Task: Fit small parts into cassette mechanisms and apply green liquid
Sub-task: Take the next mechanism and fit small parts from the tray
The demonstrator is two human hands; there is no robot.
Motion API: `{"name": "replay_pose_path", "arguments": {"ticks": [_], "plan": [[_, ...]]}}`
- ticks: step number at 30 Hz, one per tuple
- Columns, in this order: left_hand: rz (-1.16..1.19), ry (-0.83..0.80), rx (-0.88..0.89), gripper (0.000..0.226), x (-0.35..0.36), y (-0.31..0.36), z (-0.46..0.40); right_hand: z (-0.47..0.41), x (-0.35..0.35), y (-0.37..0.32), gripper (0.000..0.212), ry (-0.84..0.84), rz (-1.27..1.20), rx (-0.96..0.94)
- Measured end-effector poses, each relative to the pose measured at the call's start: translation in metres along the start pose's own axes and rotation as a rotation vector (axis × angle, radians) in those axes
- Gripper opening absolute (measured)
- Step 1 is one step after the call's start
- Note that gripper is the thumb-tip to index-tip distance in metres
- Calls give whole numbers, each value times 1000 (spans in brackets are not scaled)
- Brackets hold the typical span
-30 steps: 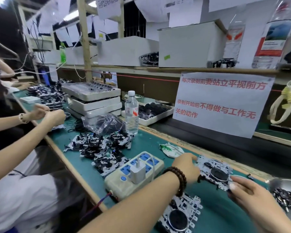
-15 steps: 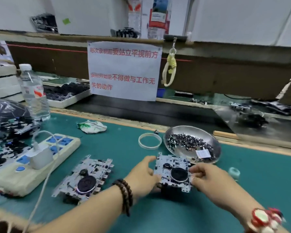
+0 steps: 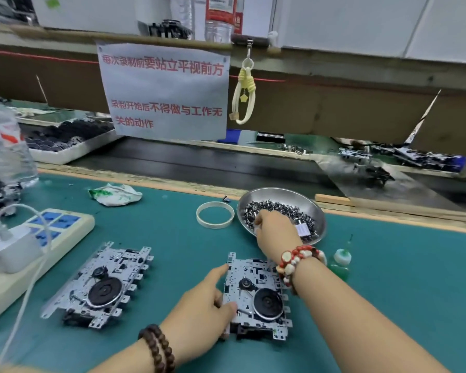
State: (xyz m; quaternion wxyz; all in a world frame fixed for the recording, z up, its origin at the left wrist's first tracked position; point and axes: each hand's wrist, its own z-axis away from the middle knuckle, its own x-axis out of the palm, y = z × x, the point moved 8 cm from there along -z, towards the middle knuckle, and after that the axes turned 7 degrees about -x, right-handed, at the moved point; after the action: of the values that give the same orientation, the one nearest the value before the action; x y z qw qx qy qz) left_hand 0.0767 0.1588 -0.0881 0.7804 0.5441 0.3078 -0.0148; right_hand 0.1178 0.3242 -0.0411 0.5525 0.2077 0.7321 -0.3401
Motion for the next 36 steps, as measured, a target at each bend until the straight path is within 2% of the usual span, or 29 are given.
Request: {"name": "replay_pose_path", "arguments": {"ticks": [4,9,18,22,24,28,30,36], "plan": [[-222,125,88,41,-22,9,-17,-22,12,5,24,-84,36,5],[-299,235,159,32,-22,26,-44,-31,23,21,30,-186,-151,50],[-265,198,177,23,-6,24,-64,-33,26,28,12,-137,-193,65],[-234,209,168,18,-12,19,-61,-31,25,26,16,-162,-138,73],[-227,205,164,18,-14,16,-57,-29,22,23,19,-124,-120,69],[-229,185,152,17,-19,10,-51,-19,-3,25,15,195,-290,111],[-217,162,141,16,-22,7,-50,-12,-13,22,12,281,-342,84],[-220,111,157,21,-22,4,-45,33,-15,-6,13,231,-583,-63]]}}
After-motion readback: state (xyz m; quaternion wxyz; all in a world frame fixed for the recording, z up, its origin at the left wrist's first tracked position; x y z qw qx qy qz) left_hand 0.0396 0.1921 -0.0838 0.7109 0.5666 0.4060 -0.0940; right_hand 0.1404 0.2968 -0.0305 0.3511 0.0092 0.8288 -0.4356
